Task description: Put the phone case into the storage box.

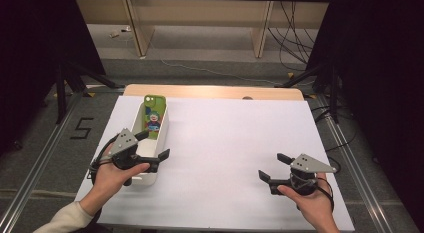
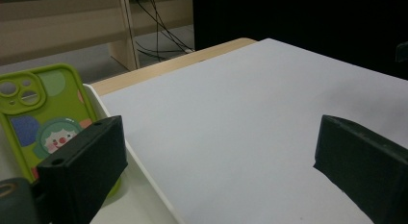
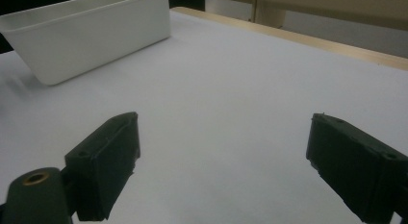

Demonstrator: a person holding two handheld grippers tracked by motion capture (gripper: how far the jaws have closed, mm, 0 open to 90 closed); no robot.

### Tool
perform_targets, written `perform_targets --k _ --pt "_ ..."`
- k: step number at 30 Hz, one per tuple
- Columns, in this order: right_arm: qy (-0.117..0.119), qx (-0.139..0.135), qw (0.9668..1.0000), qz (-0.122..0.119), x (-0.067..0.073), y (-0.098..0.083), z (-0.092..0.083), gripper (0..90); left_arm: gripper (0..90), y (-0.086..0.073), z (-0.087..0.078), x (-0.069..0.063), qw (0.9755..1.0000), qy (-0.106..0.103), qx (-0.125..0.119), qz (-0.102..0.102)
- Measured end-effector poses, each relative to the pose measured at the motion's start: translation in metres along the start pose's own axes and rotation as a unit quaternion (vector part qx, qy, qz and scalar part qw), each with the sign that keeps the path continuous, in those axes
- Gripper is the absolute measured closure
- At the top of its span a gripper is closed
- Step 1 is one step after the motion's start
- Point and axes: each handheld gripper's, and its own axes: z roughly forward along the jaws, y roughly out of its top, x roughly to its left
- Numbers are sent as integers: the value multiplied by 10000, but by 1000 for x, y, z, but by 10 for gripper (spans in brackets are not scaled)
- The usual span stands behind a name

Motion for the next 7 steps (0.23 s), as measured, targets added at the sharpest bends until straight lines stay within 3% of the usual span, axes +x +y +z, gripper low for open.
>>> perform_targets --k 7 --pt "-4 -3 10000 0 -1 0 0 127 45 1 0 1 10000 -8 4 -31"
